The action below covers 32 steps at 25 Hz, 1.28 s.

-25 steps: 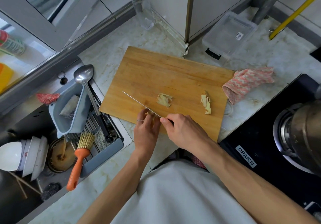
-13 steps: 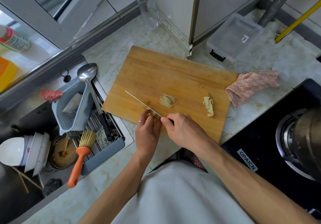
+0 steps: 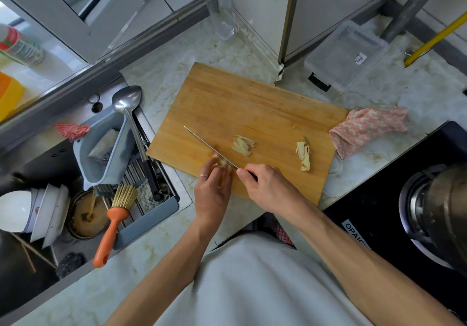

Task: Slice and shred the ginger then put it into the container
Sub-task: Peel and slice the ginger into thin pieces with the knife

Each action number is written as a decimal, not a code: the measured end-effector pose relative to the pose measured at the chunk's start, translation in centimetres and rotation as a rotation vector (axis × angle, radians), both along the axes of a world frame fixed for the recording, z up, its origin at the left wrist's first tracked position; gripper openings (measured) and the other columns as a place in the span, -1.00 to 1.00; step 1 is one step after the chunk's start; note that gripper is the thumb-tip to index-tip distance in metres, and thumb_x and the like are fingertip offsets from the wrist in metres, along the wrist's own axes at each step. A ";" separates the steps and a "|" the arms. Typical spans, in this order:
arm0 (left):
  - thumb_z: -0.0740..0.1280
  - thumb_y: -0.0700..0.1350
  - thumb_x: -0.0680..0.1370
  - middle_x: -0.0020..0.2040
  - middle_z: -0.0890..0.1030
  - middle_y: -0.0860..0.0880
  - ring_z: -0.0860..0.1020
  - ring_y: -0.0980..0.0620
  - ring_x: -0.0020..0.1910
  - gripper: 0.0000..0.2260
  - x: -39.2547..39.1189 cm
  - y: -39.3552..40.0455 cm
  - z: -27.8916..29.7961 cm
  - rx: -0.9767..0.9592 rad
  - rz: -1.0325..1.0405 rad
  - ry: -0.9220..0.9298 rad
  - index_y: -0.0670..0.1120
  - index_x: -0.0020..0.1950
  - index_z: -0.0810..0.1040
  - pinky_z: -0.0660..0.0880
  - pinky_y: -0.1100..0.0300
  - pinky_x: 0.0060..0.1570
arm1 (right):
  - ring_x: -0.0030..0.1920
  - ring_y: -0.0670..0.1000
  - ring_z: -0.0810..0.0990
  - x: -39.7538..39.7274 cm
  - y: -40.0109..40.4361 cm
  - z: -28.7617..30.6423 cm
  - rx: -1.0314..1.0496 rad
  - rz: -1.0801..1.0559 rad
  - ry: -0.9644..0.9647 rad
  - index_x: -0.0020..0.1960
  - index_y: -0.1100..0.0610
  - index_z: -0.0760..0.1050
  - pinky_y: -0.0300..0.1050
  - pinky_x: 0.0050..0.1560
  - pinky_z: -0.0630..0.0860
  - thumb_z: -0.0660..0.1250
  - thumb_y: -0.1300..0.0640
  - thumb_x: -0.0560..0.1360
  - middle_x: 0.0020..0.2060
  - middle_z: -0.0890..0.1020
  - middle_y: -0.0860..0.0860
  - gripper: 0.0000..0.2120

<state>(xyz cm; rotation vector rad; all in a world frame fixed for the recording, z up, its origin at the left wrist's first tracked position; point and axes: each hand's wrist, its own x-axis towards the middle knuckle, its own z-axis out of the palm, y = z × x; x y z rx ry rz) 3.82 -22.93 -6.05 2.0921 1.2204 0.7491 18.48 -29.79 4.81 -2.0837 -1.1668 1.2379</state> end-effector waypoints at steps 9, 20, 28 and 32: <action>0.36 -0.09 0.56 0.20 0.59 -0.15 0.61 -0.09 -0.21 -0.81 0.0 0.0 -0.1 -0.034 0.018 0.020 -0.21 -0.03 0.66 0.52 0.18 -0.24 | -0.33 0.13 0.37 -0.6 -0.3 -1.4 0.031 0.042 -0.093 -0.15 0.08 0.37 -0.02 -0.35 0.26 0.09 -0.10 0.69 -0.45 0.38 -0.06 -0.67; 0.40 -0.17 0.56 0.19 0.59 -0.16 0.61 -0.07 -0.21 -0.88 -0.2 0.1 -0.3 -0.010 0.004 0.011 -0.22 -0.01 0.65 0.53 0.20 -0.21 | -0.37 0.18 0.38 -0.9 -1.2 -3.2 0.101 0.063 -0.175 -0.09 0.05 0.32 -0.04 -0.36 0.23 0.05 -0.11 0.69 -0.45 0.39 -0.04 -0.71; 0.42 -0.21 0.56 0.24 0.59 -0.18 0.64 -0.03 -0.12 -0.88 -0.3 0.0 -0.2 0.008 -0.003 -0.016 -0.22 0.04 0.66 0.52 0.27 -0.12 | -0.38 0.18 0.42 -0.1 0.0 -2.3 0.076 0.071 -0.183 -0.15 0.03 0.30 -0.02 -0.37 0.29 0.04 -0.10 0.70 -0.44 0.43 0.00 -0.68; 0.41 -0.18 0.56 0.24 0.58 -0.18 0.66 -0.10 -0.14 -0.87 -0.3 0.1 -0.3 0.019 -0.023 -0.006 -0.21 0.06 0.66 0.60 0.10 -0.17 | -0.42 0.15 0.36 -0.3 -0.9 -0.9 0.119 0.047 -0.183 -0.20 0.01 0.28 0.00 -0.38 0.27 0.05 -0.09 0.70 -0.49 0.37 -0.04 -0.67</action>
